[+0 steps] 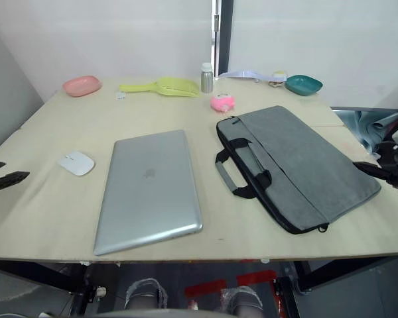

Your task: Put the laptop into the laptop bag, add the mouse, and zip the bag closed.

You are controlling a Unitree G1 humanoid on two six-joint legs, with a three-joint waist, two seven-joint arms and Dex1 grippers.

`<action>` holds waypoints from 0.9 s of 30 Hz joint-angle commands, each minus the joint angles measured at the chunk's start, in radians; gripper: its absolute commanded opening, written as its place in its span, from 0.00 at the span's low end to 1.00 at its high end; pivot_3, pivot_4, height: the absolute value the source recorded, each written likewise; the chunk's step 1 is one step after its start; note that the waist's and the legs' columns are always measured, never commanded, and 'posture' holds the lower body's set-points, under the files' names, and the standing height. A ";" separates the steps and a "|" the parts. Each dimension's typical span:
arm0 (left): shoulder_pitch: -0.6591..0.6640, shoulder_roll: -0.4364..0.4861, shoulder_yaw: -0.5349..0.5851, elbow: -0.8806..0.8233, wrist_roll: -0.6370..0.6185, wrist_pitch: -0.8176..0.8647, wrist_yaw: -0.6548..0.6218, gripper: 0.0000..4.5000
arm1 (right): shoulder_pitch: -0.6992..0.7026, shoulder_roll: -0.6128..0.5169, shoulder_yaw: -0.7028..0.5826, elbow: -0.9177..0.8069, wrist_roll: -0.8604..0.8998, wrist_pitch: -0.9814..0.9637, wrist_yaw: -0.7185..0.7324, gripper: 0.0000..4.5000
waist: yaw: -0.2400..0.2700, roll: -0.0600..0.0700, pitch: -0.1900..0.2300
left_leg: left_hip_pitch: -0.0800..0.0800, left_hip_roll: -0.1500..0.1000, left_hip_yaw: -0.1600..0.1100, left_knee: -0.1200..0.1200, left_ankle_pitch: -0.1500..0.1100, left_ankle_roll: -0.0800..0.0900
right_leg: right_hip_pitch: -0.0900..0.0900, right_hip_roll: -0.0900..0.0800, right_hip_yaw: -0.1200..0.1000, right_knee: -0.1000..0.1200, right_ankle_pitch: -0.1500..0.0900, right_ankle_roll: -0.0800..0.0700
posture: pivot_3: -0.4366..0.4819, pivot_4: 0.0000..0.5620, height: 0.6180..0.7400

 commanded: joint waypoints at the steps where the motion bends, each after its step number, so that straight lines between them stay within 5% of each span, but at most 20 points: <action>1: -0.021 0.024 0.004 -0.015 -0.005 0.016 -0.023 1.00 | -0.014 -0.027 -0.022 -0.028 0.011 0.002 0.006 1.00 | 0.000 0.000 0.000 | 0.000 0.000 0.000 0.000 0.000 0.000 | 0.000 0.000 0.000 0.000 0.000 0.000 | 0.48 0.27 1.00; 14: -0.035 0.012 0.022 -0.063 -0.040 0.088 -0.091 1.00 | -0.026 0.004 -0.020 -0.122 0.046 0.094 0.006 1.00 | 0.000 0.000 0.000 | 0.000 0.000 0.000 0.000 0.000 0.000 | 0.000 0.000 0.000 0.000 0.000 0.000 | 0.48 0.27 1.00; 20: -0.040 0.007 0.086 -0.156 -0.154 0.319 -0.138 1.00 | 0.013 0.060 -0.007 -0.348 0.106 0.264 -0.027 1.00 | 0.001 0.000 0.000 | 0.000 0.000 0.000 0.000 0.000 0.000 | 0.000 0.000 0.000 0.000 0.000 0.000 | 0.48 0.27 1.00; 27: 0.144 -0.038 0.142 -0.517 -0.334 0.734 -0.154 1.00 | -0.019 0.198 0.131 -0.731 0.157 0.480 -0.152 1.00 | -0.001 0.001 0.000 | 0.000 0.000 0.000 -0.001 0.000 0.000 | -0.001 0.001 0.000 0.001 0.000 0.000 | 0.48 0.27 1.00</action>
